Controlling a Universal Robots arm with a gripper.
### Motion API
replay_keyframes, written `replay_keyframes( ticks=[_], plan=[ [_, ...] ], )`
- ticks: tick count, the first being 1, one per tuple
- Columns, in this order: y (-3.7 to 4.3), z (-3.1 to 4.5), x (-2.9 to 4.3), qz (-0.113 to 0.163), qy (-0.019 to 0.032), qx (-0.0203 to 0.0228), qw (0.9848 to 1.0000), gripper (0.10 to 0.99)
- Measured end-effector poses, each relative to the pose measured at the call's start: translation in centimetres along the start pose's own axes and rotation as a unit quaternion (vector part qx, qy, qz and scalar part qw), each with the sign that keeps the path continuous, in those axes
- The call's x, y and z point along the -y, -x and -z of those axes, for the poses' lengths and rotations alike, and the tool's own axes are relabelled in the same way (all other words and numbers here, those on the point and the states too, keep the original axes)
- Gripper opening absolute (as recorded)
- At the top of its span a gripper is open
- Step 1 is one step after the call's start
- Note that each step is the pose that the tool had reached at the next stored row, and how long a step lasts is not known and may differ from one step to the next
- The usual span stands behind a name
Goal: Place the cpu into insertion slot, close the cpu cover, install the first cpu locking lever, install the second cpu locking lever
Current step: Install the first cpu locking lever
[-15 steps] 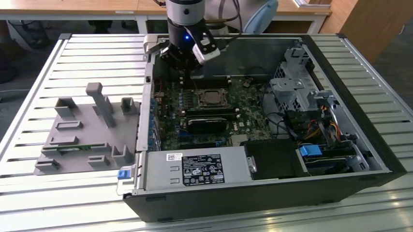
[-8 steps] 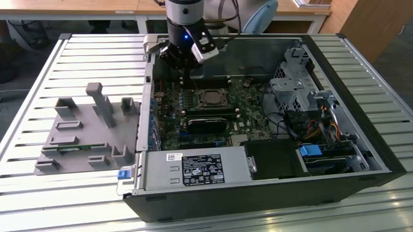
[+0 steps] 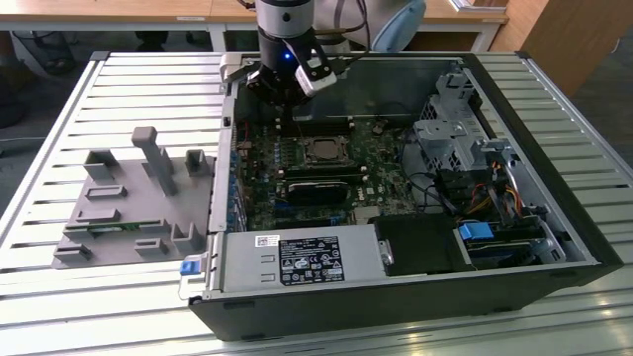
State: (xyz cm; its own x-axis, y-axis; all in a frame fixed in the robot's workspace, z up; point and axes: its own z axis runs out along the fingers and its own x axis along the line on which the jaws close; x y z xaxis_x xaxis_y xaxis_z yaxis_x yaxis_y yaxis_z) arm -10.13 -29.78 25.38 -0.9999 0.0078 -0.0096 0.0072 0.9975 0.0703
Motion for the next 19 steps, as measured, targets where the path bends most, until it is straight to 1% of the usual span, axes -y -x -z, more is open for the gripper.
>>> replay_keyframes(
  ticks=[3, 9, 16, 18, 19],
  plan=[
    [0.56, -0.05, -0.03, 0.000, 0.0000, 0.0000, 1.0000, 0.118],
    [2.05, -0.14, -0.17, 0.000, 0.0000, 0.0000, 1.0000, 0.118],
    [4.16, -0.23, -0.28, 0.000, 0.0000, 0.0000, 1.0000, 0.118],
    [4.59, -0.31, -0.28, 0.000, 0.0002, 0.0001, 1.0000, 0.118],
    [4.59, -0.35, -0.26, 0.000, 0.0014, 0.0000, 1.0000, 0.118]
  ],
)
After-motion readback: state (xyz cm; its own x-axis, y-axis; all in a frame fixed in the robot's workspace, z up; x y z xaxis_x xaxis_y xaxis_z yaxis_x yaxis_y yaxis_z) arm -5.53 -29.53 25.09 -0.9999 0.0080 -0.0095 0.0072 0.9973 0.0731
